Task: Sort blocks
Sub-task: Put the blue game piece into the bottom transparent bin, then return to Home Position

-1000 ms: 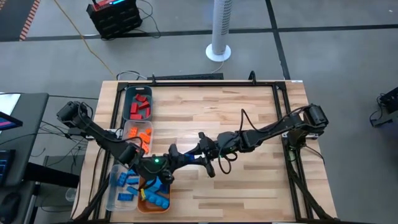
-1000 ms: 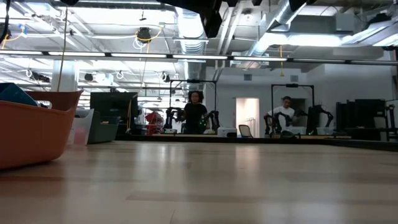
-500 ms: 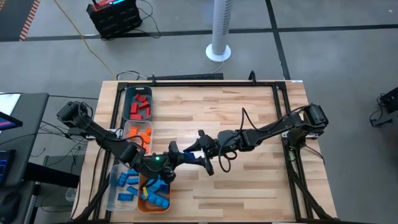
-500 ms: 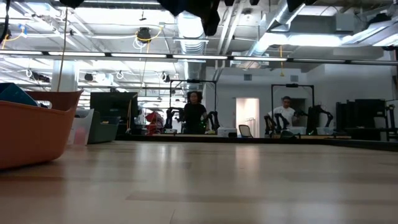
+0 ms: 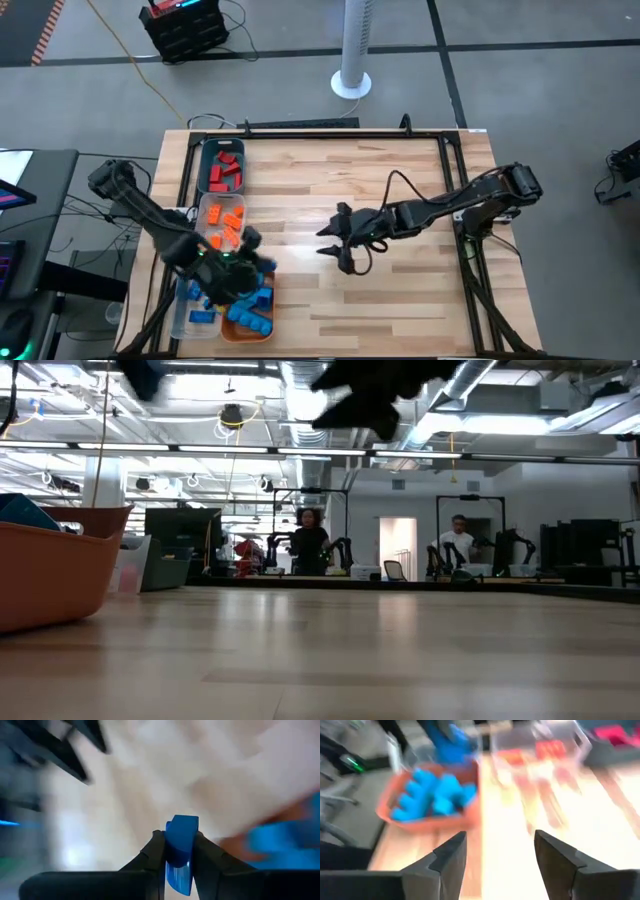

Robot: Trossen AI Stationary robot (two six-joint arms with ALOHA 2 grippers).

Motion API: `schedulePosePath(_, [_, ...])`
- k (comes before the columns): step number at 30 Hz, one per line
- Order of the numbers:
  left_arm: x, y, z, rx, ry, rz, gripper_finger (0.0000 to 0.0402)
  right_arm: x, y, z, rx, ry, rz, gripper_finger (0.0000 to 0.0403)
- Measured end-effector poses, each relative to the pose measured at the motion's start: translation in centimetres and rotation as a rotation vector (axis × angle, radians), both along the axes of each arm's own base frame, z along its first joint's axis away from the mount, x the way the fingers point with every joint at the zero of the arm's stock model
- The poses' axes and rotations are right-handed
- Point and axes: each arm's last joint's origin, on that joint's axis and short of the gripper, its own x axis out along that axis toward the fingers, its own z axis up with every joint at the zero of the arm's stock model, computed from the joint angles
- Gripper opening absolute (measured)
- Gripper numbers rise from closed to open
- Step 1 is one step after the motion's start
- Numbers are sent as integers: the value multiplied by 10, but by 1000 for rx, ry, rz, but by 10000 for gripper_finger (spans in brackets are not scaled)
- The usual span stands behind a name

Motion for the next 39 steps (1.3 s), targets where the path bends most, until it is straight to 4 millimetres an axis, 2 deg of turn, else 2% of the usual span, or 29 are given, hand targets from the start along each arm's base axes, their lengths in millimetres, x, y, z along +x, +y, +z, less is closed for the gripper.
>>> schedulePosePath(3, [-18,-3,16,-299,165,66,60,-7,2,-10,-28,112,-84,230])
schedulePosePath(7, [-47,-4,21,-637,447,295,60,-11,8,-20,-56,187,-143,230])
schedulePosePath(11, [-74,-8,2,-606,553,464,61,-14,16,-21,-68,192,-142,230])
schedulePosePath(17, [-89,-10,-42,-583,710,583,61,-16,18,-22,-79,207,-134,230])
schedulePosePath(20, [-91,-6,-57,-567,688,667,68,-17,15,-24,-89,233,-142,230])
schedulePosePath(23, [-88,-5,-63,-595,676,683,96,-17,11,-25,-93,248,-153,230])
schedulePosePath(29, [-84,-6,-58,-647,683,716,189,-20,6,-27,-109,294,-164,230])
schedulePosePath(32, [-79,-7,-47,-676,711,679,218,-26,6,-16,-114,271,-153,226])
schedulePosePath(34, [-72,-8,-33,-678,613,603,223,-34,6,-2,-138,225,-149,218])
schedulePosePath(39, [-69,-1,5,-546,157,387,214,-60,1,33,-163,74,-126,197])
